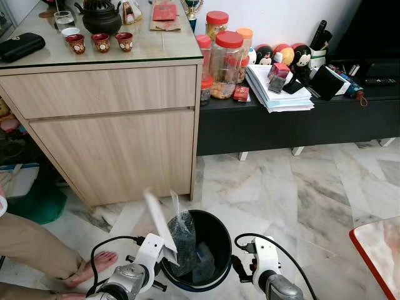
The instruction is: Picking trash to rubbish bin
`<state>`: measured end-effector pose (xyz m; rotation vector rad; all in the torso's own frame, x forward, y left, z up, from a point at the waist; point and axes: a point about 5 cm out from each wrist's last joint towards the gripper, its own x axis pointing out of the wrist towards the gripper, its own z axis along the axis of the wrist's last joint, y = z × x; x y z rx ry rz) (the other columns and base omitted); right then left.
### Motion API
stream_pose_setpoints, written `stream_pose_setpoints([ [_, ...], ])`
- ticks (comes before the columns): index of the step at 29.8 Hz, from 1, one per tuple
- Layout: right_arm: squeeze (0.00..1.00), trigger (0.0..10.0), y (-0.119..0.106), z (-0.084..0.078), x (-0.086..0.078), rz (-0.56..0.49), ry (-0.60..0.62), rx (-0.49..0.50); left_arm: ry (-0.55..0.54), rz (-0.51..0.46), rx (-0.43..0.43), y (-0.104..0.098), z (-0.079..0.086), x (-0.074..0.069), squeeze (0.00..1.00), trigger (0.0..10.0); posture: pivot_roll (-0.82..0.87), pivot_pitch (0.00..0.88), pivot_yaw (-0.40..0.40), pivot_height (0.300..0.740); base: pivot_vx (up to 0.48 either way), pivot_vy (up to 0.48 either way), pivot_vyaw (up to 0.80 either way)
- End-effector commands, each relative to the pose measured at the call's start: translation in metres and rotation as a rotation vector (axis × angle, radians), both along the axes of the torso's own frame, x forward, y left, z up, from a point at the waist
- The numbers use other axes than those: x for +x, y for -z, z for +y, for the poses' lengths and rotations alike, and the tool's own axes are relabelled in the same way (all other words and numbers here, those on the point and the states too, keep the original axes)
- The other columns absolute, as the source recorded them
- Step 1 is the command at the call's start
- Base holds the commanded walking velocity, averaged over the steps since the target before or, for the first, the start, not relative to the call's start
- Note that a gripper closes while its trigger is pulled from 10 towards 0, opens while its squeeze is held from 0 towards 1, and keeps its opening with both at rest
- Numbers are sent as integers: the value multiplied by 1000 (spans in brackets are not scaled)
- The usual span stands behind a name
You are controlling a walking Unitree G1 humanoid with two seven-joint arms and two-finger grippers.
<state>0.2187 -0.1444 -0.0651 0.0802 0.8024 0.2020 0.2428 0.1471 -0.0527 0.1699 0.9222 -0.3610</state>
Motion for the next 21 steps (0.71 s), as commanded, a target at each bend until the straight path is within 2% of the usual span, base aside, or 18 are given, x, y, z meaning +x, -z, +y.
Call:
stream_pose_setpoints([
  [1, 0, 10000, 0, -1, -1, -4, -41, -20, 34, 35, -4, 3, -5, -5, 0, 10000, 67, 130, -86, 740, 0, 0, 0],
  [5, 0, 10000, 0, -1, -1, -3, -45, -15, 109, 31, -15, 2, -13, -3, 0, 10000, 69, 133, -87, 740, 0, 0, 0],
  [11, 0, 10000, 0, 0, -1, -6, -44, -12, 138, 29, -24, 1, -18, -3, 0, 10000, 66, 135, -85, 740, 0, 0, 0],
  [18, 0, 10000, 0, 0, -2, -7, -46, -14, 90, 16, -143, -6, -27, 4, 0, 10000, 59, 142, -86, 740, 0, 0, 0],
  [21, 0, 10000, 0, -1, -1, -10, -47, -15, 107, 22, -168, -7, -31, 5, 0, 10000, 58, 144, -87, 740, 0, 0, 0],
])
